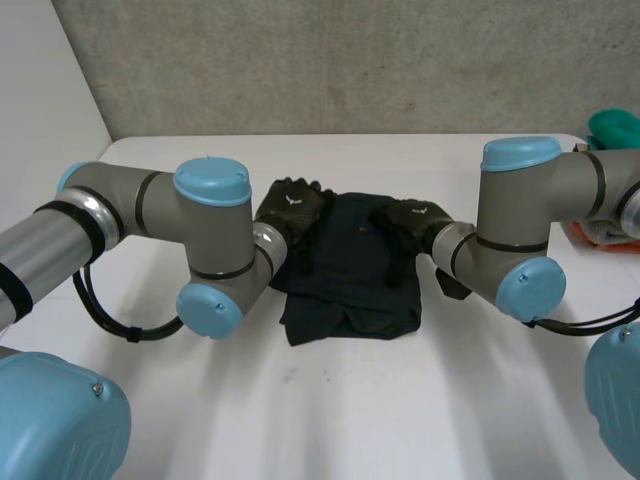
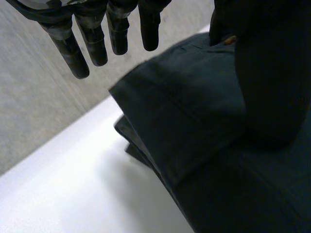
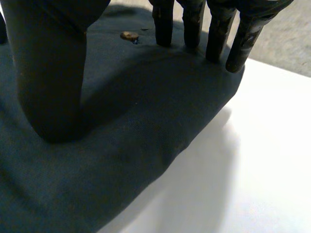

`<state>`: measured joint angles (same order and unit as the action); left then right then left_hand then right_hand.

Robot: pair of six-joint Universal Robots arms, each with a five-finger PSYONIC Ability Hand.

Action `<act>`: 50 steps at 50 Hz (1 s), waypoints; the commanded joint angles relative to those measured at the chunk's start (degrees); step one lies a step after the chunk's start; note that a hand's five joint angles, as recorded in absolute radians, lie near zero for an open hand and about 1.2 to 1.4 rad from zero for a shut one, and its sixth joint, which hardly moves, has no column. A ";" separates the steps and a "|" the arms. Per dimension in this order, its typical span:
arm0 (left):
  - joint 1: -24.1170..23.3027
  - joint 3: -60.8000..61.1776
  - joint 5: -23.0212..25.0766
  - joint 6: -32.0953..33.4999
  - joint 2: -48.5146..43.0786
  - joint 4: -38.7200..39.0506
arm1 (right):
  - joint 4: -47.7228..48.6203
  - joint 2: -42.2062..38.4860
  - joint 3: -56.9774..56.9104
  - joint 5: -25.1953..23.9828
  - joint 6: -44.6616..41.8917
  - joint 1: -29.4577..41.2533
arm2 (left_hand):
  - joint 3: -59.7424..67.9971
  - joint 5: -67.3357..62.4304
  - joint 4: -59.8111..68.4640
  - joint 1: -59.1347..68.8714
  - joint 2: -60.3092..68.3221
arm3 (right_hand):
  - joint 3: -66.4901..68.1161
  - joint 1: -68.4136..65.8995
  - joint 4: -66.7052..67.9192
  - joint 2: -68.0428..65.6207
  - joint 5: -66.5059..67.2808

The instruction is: Fold the laundry.

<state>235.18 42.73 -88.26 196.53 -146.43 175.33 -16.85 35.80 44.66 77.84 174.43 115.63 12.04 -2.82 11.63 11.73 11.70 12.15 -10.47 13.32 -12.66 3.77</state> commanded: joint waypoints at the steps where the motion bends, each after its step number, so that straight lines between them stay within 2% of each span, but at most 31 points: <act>1: -0.16 0.52 -0.94 1.31 -0.26 -6.75 | -1.44 -1.00 0.61 2.93 -13.32 0.12 | -0.99 1.76 -0.58 -0.68 -0.65 | -2.15 0.47 -3.32 2.66 -3.77; 8: -0.16 0.43 -1.12 1.31 -1.13 -8.16 | -0.73 -1.79 1.13 3.19 -18.86 0.21 | -0.82 1.60 -0.41 -0.51 -0.48 | -2.15 0.47 -3.32 2.66 -3.77; 15: -0.16 -0.36 -1.03 1.48 -1.93 -8.07 | 1.37 -0.39 2.36 3.19 -18.34 0.38 | -0.82 1.60 -0.41 -0.51 -0.48 | -2.15 0.47 -3.32 2.66 -3.77; 23: -0.51 1.65 -0.59 1.22 7.38 -6.32 | 11.99 12.59 10.60 3.63 -14.75 0.30 | -1.32 2.10 -0.91 -1.01 -0.98 | -2.15 0.47 -3.32 2.66 -3.77; 30: -0.16 10.70 0.98 0.96 20.65 -1.75 | 18.69 24.04 21.77 4.16 -11.75 -0.23 | -1.83 2.61 -1.42 -1.52 -1.49 | -2.15 0.47 -3.32 2.66 -3.77; 34: -0.07 18.25 8.09 0.96 27.33 -0.60 | 18.60 27.30 28.80 4.07 -11.57 -0.06 | -1.83 2.61 -1.42 -1.52 -1.49 | -2.15 0.47 -3.32 2.66 -3.77; 35: 0.19 21.40 12.11 0.96 30.74 -0.51 | 18.78 28.00 31.87 3.81 -11.57 0.12 | -1.66 2.44 -1.25 -1.35 -1.32 | -2.15 0.47 -3.32 2.66 -3.77; 38: 0.63 26.16 18.28 0.96 35.15 -0.51 | 19.22 28.62 36.36 3.55 -11.66 0.03 | -1.83 2.60 -1.42 -1.52 -1.48 | -2.15 0.47 -3.32 2.66 -3.77; 39: 1.24 29.23 22.39 0.78 37.43 -0.42 | 19.83 28.62 38.73 3.55 -11.57 0.21 | -1.83 2.61 -1.42 -1.52 -1.49 | -2.15 0.47 -3.32 2.66 -3.77; 43: 3.44 34.51 28.48 0.69 41.39 0.01 | 24.38 28.10 44.18 3.46 -11.57 1.08 | -1.83 2.61 -1.42 -1.52 -1.49 | -2.15 0.47 -3.32 2.66 -3.77; 50: 3.80 37.08 30.08 0.69 44.13 0.54 | 39.15 24.50 50.26 3.90 -12.62 5.04 | -2.00 2.77 -1.59 -1.69 -1.65 | -2.15 0.47 -3.32 2.66 -3.77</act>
<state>238.49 78.14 -59.43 197.23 -104.04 175.56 10.28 63.77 90.40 81.34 162.75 117.71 12.04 -2.82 11.63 11.73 11.70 12.15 -7.80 13.32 -12.17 3.52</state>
